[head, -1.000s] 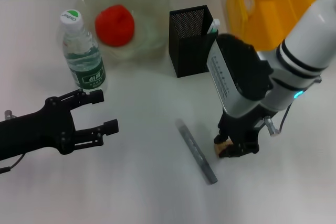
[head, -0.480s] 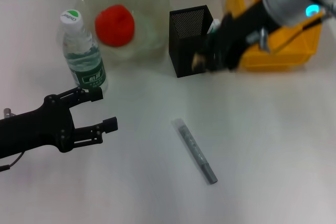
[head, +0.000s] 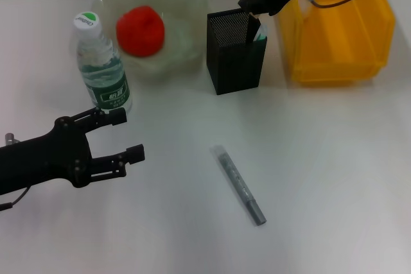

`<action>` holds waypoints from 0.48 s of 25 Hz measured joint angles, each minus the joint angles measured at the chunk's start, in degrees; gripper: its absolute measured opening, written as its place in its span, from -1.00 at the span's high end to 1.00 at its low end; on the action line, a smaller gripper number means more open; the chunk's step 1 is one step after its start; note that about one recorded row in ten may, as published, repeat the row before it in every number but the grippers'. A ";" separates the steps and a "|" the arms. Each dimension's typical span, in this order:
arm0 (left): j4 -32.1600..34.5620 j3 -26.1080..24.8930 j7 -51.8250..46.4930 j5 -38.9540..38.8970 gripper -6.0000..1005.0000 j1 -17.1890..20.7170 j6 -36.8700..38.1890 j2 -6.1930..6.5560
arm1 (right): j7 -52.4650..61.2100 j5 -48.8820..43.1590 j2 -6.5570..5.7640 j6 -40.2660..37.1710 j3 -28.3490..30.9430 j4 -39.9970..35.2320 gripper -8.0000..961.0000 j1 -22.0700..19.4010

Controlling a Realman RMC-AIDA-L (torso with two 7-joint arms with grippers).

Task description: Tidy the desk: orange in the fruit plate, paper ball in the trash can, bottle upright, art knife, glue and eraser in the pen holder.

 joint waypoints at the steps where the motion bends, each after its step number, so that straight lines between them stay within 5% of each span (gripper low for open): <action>1: 0.00 0.00 0.00 0.00 -0.71 0.00 0.00 0.00 | 0.00 -0.07 0.02 1.04 -0.11 1.08 0.47 0.13; 12: 0.00 0.00 -0.06 0.29 -0.71 0.04 0.30 0.09 | -0.40 0.29 0.26 8.22 -2.38 8.14 0.47 1.10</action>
